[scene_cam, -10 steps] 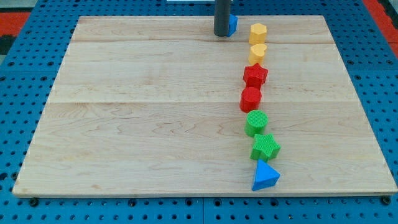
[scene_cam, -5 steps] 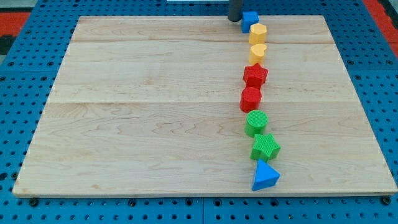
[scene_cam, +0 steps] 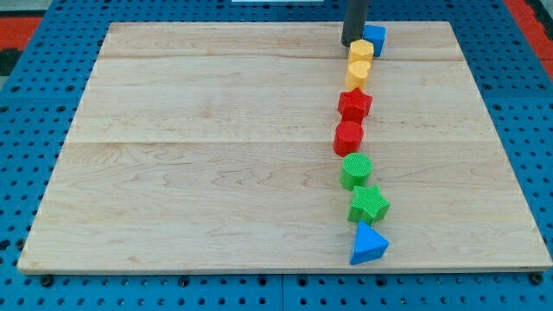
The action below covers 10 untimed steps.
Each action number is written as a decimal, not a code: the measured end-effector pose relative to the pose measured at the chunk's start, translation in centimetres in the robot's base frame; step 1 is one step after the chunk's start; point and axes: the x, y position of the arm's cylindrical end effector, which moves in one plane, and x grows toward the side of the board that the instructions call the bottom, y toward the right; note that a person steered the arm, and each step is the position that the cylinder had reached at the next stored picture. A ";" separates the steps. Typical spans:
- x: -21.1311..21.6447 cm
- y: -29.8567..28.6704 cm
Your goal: Push the blue cube to the top yellow hexagon
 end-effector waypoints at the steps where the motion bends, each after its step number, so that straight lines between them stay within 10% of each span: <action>1: 0.3 1.2; 5: -0.6 17.7; 10: -4.3 10.6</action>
